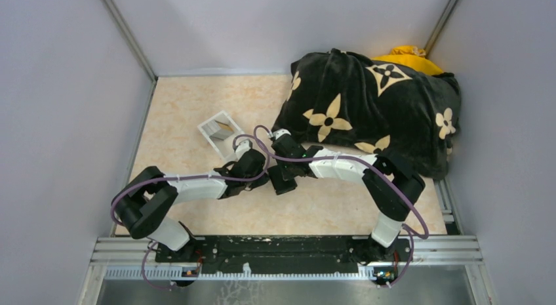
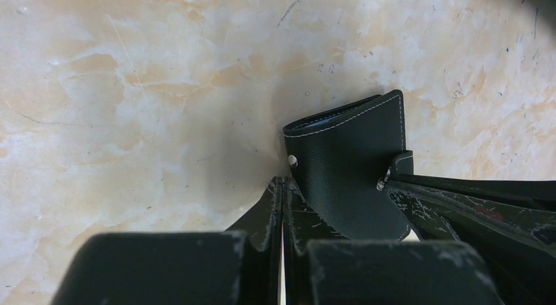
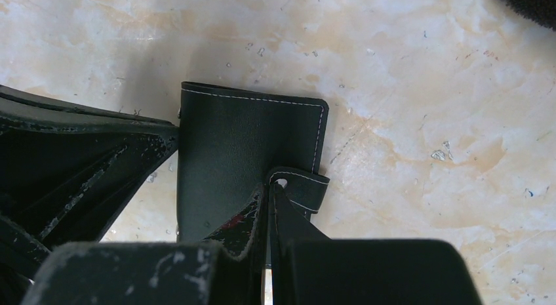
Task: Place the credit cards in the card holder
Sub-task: Close the card holder at the center of the board.
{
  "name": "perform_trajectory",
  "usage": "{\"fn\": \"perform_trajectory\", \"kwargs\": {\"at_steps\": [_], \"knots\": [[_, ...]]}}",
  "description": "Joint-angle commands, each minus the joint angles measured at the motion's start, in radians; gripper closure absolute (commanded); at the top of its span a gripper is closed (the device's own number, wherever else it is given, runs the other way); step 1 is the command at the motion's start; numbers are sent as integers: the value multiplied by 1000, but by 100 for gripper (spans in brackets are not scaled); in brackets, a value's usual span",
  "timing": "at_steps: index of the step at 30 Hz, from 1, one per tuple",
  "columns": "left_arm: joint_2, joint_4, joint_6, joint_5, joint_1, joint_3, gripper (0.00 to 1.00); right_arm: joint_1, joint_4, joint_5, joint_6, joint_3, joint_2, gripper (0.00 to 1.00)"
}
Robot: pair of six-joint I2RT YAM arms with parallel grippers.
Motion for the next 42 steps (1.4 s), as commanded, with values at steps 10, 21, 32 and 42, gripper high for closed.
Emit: {"fn": "perform_trajectory", "kwargs": {"at_steps": [10,21,32,42], "knots": [[66,-101,37,14,12,-11,100,0,20,-43,-10,37,13,100],[70,-98,38,19,14,-6,100,0,20,-46,-3,-8,5,100],[70,-105,36,17,14,-6,100,-9,17,-50,5,-22,-96,100],[62,-106,45,16,15,-5,100,-14,14,-64,4,-22,-73,100]]}}
